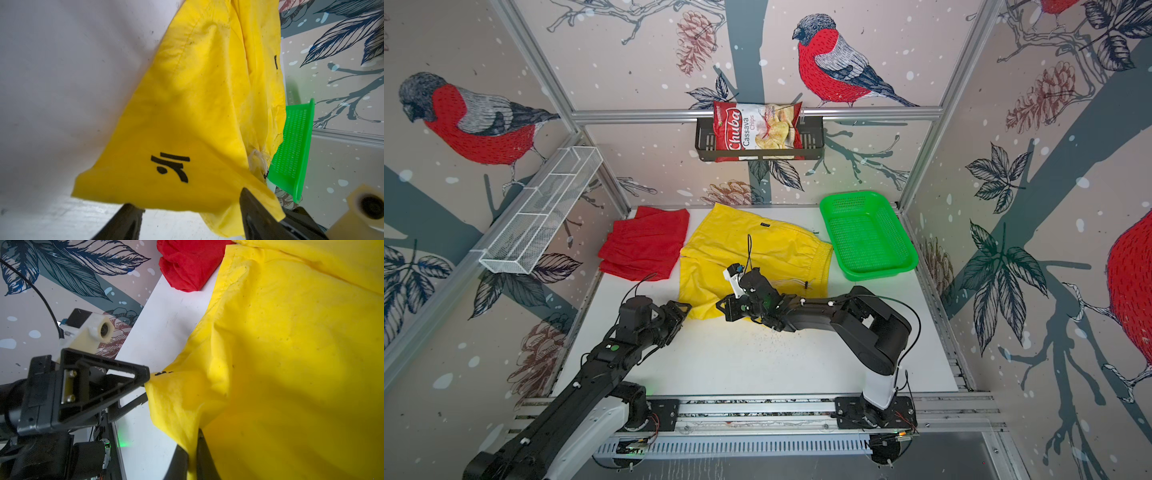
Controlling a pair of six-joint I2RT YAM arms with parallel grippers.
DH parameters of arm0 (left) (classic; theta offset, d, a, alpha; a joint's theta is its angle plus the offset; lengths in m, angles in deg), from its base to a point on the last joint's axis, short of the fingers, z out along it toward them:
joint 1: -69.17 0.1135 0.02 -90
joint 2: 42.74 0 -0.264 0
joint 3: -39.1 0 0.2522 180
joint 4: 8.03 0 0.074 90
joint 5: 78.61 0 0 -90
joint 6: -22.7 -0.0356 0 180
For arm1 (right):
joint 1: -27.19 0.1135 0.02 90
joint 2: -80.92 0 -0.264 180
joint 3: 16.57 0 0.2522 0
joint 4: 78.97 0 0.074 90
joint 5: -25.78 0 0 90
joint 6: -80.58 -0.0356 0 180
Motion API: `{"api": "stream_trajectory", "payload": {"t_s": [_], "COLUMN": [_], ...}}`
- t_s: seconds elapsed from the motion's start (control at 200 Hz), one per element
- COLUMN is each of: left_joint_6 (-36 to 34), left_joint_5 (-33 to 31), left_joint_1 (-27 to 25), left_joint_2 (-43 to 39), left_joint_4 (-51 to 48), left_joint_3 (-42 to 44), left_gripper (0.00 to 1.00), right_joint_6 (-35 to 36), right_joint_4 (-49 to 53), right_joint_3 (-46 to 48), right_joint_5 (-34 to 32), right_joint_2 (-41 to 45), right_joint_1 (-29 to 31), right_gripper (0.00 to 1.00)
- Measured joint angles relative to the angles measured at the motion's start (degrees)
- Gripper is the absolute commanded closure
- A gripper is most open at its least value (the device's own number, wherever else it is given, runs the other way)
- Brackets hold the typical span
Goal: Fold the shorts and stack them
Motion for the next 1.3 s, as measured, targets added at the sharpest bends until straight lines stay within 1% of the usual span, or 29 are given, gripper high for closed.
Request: {"api": "stream_trajectory", "payload": {"t_s": [0.145,0.285,0.385,0.425,0.49,0.545,0.63,0.655,0.7,0.74,0.785,0.85,0.961,1.116,1.231,1.301], "left_joint_6": [-0.1,-0.2,-0.2,-0.2,-0.1,-0.1,-0.2,-0.3,-0.7,-1.3,-1.4,-1.5,-1.7,-2.1,-3.0,-3.6], "left_joint_5": [-3.8,-5.1,-4.8,-4.1,-3.8,-3.8,-3.9,-3.9,-4.0,-4.4,-5.0,-5.6,-5.7,-6.0,-6.5,-6.7], "left_joint_1": [0.0,0.0,0.0,0.0,0.0,0.0,0.0,0.0,0.0,0.0,0.0,0.0,0.0,0.0,0.0,0.0], "left_joint_2": [-0.4,0.6,2.1,2.5,2.6,2.3,1.0,0.6,-0.4,-1.5,-2.4,-3.9,-5.4,-5.8,-5.6,-5.4], "left_joint_4": [0.3,1.5,2.3,2.3,2.8,3.1,2.7,2.6,2.0,1.3,0.5,-1.0,-2.6,-4.4,-5.0,-5.1], "left_joint_3": [0.6,2.2,3.1,3.1,3.1,3.0,2.6,2.4,2.0,1.8,1.8,1.8,2.0,2.1,1.7,1.5], "left_gripper": [0.33,0.34,0.41,0.47,0.60,0.71,0.88,0.93,1.00,1.00,1.00,1.00,1.00,1.00,1.00,1.00], "right_joint_6": [0.0,0.3,0.6,0.7,0.7,0.7,0.7,0.7,0.6,0.2,0.2,-1.4,-4.7,-11.3,-14.4,-14.7], "right_joint_4": [0.3,1.9,2.4,2.5,2.9,3.1,3.4,3.4,3.5,3.5,3.7,4.9,8.1,17.1,25.2,29.9], "right_joint_3": [2.9,4.4,4.5,4.5,4.5,4.5,5.1,5.4,6.4,7.5,8.7,10.7,14.1,20.8,25.9,29.1], "right_joint_5": [-0.8,-0.8,-0.8,-0.8,-0.8,-0.8,-0.8,-1.0,-1.3,-1.4,-1.7,-3.1,-6.1,-9.8,-10.1,-8.8], "right_joint_2": [2.4,3.6,3.6,3.6,3.6,3.7,4.6,5.2,6.6,8.3,10.5,15.0,23.5,37.5,47.0,52.2], "right_joint_1": [0.6,1.6,2.5,2.6,2.9,3.0,3.0,3.0,3.0,2.7,2.3,1.3,-1.7,-10.1,-16.6,-22.7], "right_gripper": [0.90,0.89,0.89,0.88,0.87,0.83,0.70,0.64,0.51,0.44,0.40,0.36,0.34,0.32,0.30,0.29]}}
